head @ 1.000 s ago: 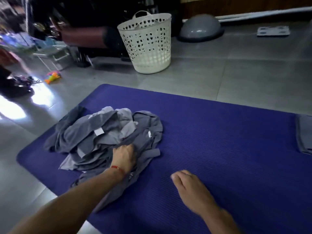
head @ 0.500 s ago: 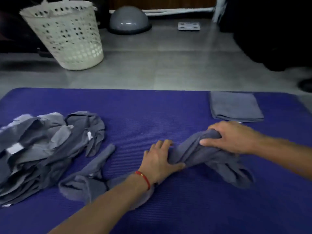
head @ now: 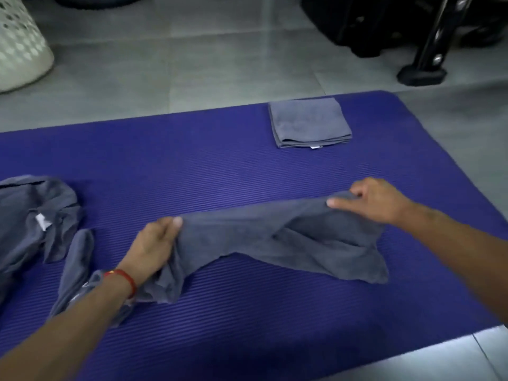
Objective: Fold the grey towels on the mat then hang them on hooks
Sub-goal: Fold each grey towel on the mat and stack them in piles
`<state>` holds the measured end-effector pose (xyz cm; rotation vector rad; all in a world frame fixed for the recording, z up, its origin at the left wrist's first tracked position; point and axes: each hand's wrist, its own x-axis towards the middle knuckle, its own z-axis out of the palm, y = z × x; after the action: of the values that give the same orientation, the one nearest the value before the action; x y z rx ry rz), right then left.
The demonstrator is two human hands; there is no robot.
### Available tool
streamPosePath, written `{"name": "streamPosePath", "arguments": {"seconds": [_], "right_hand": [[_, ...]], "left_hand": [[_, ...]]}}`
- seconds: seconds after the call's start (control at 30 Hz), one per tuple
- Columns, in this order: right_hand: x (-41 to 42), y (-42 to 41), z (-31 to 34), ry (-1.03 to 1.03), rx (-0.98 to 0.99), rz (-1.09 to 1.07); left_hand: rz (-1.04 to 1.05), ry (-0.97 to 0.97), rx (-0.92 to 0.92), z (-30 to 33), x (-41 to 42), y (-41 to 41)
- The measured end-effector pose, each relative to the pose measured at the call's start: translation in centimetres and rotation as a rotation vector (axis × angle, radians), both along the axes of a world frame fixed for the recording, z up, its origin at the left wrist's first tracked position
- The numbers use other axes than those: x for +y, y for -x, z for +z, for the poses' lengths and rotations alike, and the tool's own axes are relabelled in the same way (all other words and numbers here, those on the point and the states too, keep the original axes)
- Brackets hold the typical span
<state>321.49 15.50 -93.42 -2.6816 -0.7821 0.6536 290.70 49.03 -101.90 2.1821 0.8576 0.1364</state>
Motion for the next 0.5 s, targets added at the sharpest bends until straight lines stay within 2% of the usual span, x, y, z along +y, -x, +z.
{"name": "streamPosePath", "arguments": {"seconds": [0.07,0.1,0.2,0.27,0.3,0.37,0.43,0.5], "right_hand": [[0.3,-0.4,1.5,-0.258,0.151,-0.191],[0.5,-0.5,1.8,-0.330,0.240,-0.241],[0.2,-0.2,1.2,-0.348,0.503,-0.209],[-0.1,0.5,0.9,-0.361,0.533,-0.163],[0.0,0.8,1.0,-0.379,0.491,-0.114],[0.9,2.4,2.0,-0.416,0.372,0.007],[2.2,5.0,3.4,-0.474,0.305,0.152],[3.4,7.4,4.3,-0.489,0.277,0.272]], "left_hand": [[0.025,0.021,0.026,0.4,0.9,-0.5],[0.031,-0.004,0.101,0.5,1.0,-0.7],[0.068,-0.148,0.330,0.0,0.9,-0.6],[0.063,-0.277,0.415,-0.1,-0.3,-0.4],[0.017,-0.357,0.386,0.0,-1.3,-0.5],[-0.162,-0.416,0.180,1.2,-4.3,-1.1],[-0.346,-0.269,-0.080,3.9,-8.6,-2.5],[-0.446,-0.106,-0.187,5.8,-12.1,-4.3]]}}
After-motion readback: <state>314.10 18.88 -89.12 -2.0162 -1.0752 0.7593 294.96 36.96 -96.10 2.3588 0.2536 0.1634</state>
